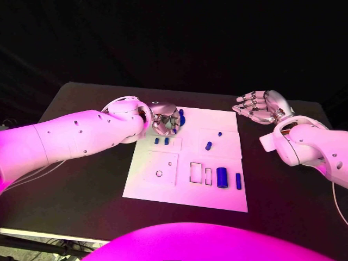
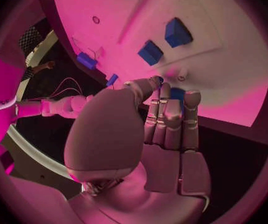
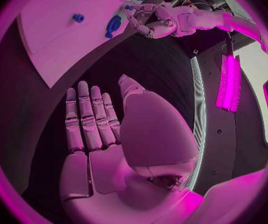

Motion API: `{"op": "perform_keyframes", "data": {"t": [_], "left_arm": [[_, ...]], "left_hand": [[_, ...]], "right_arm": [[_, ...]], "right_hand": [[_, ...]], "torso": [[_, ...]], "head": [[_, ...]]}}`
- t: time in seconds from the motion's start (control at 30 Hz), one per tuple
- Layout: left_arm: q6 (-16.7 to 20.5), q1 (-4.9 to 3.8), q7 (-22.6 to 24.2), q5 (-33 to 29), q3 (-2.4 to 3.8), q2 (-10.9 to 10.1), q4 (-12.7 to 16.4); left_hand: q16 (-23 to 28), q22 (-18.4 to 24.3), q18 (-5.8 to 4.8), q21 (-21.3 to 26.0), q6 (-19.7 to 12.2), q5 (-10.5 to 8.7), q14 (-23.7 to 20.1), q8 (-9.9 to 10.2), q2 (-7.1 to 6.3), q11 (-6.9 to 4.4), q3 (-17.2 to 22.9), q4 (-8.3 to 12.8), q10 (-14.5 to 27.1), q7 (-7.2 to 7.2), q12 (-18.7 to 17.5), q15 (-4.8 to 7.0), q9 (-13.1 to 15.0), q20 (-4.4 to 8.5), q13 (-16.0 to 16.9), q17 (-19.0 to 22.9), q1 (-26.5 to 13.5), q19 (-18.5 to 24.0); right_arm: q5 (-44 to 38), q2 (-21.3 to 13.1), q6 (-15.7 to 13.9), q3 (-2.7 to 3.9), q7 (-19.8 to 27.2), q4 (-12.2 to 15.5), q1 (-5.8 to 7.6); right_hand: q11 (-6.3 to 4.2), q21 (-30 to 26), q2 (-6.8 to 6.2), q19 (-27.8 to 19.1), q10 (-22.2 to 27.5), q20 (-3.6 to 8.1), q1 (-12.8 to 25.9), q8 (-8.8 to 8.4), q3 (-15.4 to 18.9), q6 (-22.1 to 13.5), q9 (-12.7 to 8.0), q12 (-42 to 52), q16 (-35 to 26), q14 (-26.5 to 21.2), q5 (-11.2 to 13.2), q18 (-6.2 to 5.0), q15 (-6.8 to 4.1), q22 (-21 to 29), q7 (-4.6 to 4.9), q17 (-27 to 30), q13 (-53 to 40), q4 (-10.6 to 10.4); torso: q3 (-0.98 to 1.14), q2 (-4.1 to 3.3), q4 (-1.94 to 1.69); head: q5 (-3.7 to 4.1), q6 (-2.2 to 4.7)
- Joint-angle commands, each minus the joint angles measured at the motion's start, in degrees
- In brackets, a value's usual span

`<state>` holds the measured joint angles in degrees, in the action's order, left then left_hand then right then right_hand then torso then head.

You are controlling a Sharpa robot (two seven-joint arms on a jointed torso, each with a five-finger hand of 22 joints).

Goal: Assemble the parts on the task board

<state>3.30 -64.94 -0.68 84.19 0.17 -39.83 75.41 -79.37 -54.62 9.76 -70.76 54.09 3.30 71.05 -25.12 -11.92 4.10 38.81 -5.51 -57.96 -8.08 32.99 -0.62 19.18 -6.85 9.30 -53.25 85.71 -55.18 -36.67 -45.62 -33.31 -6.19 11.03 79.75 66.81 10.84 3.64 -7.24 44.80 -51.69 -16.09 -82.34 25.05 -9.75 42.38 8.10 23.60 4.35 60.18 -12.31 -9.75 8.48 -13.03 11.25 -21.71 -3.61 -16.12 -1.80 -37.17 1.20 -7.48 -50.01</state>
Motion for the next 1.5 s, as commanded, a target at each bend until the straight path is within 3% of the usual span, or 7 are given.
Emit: {"op": "perform_keyframes", "data": {"t": [0.03, 0.27, 0.37, 0.53, 1.0, 1.5], "left_arm": [[0.28, -0.17, -0.08, -3.63, 0.75, -1.24, 1.59], [0.62, -0.30, -0.46, -4.42, 1.80, -3.95, 3.78], [0.59, -0.32, -0.67, -4.53, 1.96, -5.07, 4.21], [0.34, -0.30, -0.89, -4.09, 2.02, -6.02, 4.01], [0.60, 0.27, -1.13, -2.23, 1.83, -4.63, 1.38], [-0.42, 0.39, -1.22, -2.20, 1.40, -3.71, 0.94]], "left_hand": [[-0.25, 0.03, -0.95, -0.15, 0.44, 0.04, 0.57, 0.23, -0.13, -0.01, -0.44, -0.07, -0.32, 0.10, -0.43, -0.02, 0.08, 0.04, 0.09, 0.06, -0.66, -0.30], [-0.17, 0.40, -0.89, 0.15, 0.60, 0.05, 0.39, 0.51, -0.33, 0.05, -0.73, -0.33, -0.48, 0.13, -0.98, -0.10, 0.16, -0.01, 0.02, 0.48, -1.21, 0.01], [-0.17, 0.40, -0.89, 0.15, 0.60, 0.05, 0.39, 0.51, -0.33, 0.05, -0.73, -0.33, -0.48, 0.13, -0.98, -0.10, 0.16, -0.01, 0.02, 0.48, -1.21, 0.01], [-0.17, 0.39, -0.89, 0.19, 0.66, 0.05, 0.36, 0.63, -0.48, 0.04, -0.83, -0.34, -0.59, 0.17, -1.18, -0.10, 0.19, -0.03, 0.00, 0.54, -1.30, -0.02], [-0.22, 0.39, -0.91, 0.29, 0.82, 0.08, 0.41, 0.85, -0.64, 0.05, -0.96, -0.54, -0.81, 0.21, -1.57, -0.12, 0.25, -0.07, -0.02, 0.46, -1.61, -0.07], [-0.28, 0.44, -0.90, 0.37, 1.07, 0.07, 0.49, 0.92, -0.68, 0.01, -1.02, -0.62, -1.08, 0.26, -1.77, -0.10, 0.34, -0.08, -0.01, 0.39, -1.72, -0.09]], "right_arm": [[-0.16, 0.02, 0.52, 0.02, 0.77, -0.01, -0.02], [-0.14, -0.15, 0.56, 0.02, 0.74, 0.08, -0.02], [-0.14, -0.21, 0.60, 0.02, 0.74, 0.10, -0.02], [-0.14, -0.38, 0.63, 0.02, 0.73, 0.18, -0.03], [-0.14, -0.57, 0.57, 0.02, 0.84, 0.26, -0.04], [-0.14, -0.45, 0.64, 0.02, 0.82, 0.16, -0.09]], "right_hand": [[0.01, 0.08, 0.17, -0.22, -0.41, 0.05, -0.26, -0.37, -0.25, 0.45, -0.08, -0.34, -0.18, 0.16, -0.19, -0.85, 0.22, 0.05, 3.18, 0.05, -0.02, -0.07], [0.01, 0.09, 0.22, -0.20, -0.44, 0.05, -0.22, -0.44, -0.30, 0.50, -0.10, -0.41, -0.18, 0.17, -0.19, -0.85, 0.22, 0.17, 3.17, 0.17, -0.01, -0.11], [0.01, 0.09, 0.22, -0.20, -0.44, 0.05, -0.22, -0.45, -0.30, 0.50, -0.10, -0.42, -0.18, 0.17, -0.19, -0.85, 0.22, 0.17, 3.17, 0.17, -0.01, -0.12], [0.01, 0.10, 0.25, -0.19, -0.45, 0.05, -0.20, -0.48, -0.33, 0.52, -0.11, -0.45, -0.18, 0.17, -0.20, -0.85, 0.22, 0.22, 3.17, 0.21, -0.01, -0.14], [0.01, 0.10, 0.28, -0.18, -0.45, 0.05, -0.21, -0.52, -0.36, 0.53, -0.13, -0.48, -0.18, 0.17, -0.20, -0.85, 0.22, 0.27, 3.17, 0.27, -0.01, -0.14], [0.01, 0.10, 0.28, -0.18, -0.45, 0.05, -0.21, -0.52, -0.36, 0.53, -0.13, -0.48, -0.18, 0.17, -0.20, -0.85, 0.22, 0.27, 3.17, 0.27, -0.01, -0.14]], "torso": [[-0.02, 0.07, -0.11], [-0.13, 0.18, -0.44], [-0.19, 0.14, -0.46], [-0.04, 0.18, -0.43], [-0.14, 0.09, -0.34], [-0.15, 0.07, -0.33]], "head": [[-0.11, 0.01], [-0.04, 0.01], [0.01, 0.01], [-0.17, 0.01], [-0.41, 0.01], [-0.35, 0.01]]}}
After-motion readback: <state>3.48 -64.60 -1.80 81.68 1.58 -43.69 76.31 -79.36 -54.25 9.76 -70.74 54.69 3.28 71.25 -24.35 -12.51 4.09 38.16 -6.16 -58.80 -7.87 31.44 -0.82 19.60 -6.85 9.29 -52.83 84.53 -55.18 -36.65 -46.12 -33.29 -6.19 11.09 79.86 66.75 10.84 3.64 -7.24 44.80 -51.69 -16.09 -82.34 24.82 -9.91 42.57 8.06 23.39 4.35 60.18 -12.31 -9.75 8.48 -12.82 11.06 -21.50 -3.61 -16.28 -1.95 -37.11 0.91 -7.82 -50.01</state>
